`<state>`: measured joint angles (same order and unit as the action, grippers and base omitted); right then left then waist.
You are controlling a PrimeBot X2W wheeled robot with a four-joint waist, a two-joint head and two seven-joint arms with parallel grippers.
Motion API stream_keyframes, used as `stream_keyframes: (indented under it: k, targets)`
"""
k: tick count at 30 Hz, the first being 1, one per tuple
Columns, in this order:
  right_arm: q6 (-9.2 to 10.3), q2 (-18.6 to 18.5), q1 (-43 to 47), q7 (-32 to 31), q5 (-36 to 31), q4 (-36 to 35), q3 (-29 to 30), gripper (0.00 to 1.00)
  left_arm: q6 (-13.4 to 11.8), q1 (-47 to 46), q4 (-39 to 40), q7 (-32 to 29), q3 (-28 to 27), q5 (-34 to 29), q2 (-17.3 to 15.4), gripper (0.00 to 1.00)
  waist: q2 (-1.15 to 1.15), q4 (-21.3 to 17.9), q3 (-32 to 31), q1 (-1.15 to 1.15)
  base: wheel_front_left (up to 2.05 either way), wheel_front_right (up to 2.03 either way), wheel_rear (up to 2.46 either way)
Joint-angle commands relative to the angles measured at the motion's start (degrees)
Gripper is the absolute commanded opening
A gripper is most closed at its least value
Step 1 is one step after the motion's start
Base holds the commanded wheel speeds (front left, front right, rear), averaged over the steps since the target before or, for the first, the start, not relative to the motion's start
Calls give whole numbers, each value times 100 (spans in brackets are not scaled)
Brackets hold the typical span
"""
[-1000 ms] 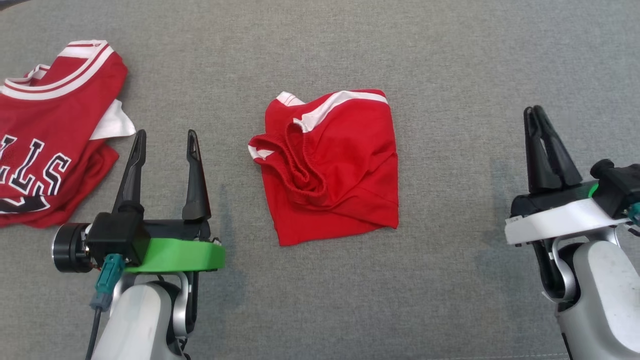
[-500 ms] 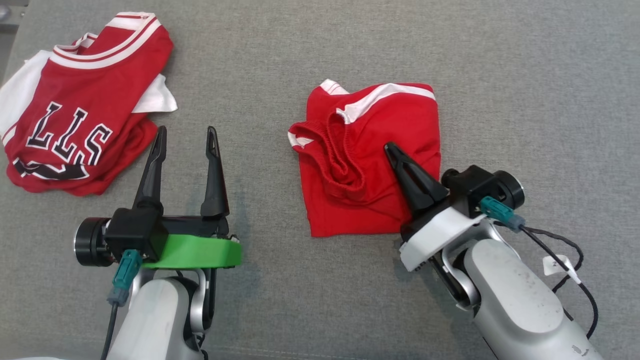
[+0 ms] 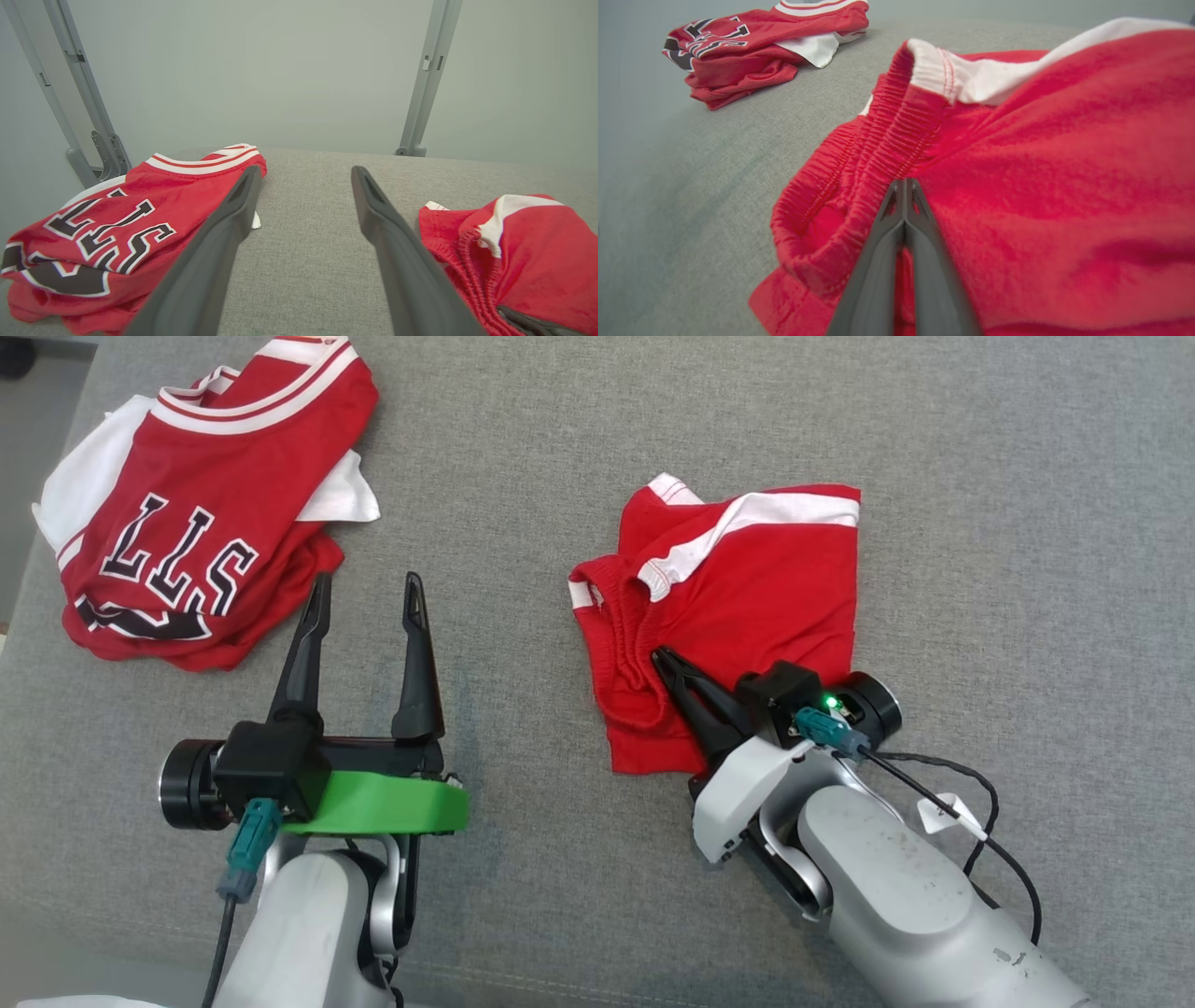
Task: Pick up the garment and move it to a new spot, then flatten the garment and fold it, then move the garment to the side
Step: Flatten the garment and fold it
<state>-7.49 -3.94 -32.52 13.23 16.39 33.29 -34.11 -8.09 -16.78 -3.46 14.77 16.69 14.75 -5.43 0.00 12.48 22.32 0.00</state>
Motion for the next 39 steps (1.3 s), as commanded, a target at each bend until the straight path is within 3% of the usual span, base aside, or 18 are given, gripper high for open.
stream_keyframes:
  k: [1,10,11,12,13,25,32,39]
  targets:
    - [0,43,-77,54,48,124,-101,0,9,-66,-14,36,-2,-12,17,100,0,2,-4,0,0,0,0]
    - [0,73,-80,187,132,-157,52,0,39,57,0,39,-81,-46,-4,100,0,-179,-136,0,0,0,0]
    - [0,67,-8,195,126,-286,141,10,35,70,-2,39,-100,-48,-21,100,0,-222,-166,0,0,0,0]
    - [0,51,63,195,105,-430,238,66,30,83,0,39,-114,-49,-36,100,0,-267,-190,0,0,0,0]
    - [0,36,145,201,111,-600,355,100,24,95,4,39,-130,-56,-45,100,0,-312,-212,0,0,0,0]
    - [0,-264,1276,210,-160,-2401,2236,100,21,242,79,40,-358,23,-256,100,0,-812,-477,0,0,0,0]
    - [0,-356,1642,122,-239,-2727,2988,100,39,374,211,18,-461,55,-453,100,0,-1031,-610,0,0,0,0]
    - [0,-411,1956,7,-329,-2824,3215,100,97,597,286,-71,-451,93,-627,100,0,-1147,-851,0,0,0,0]
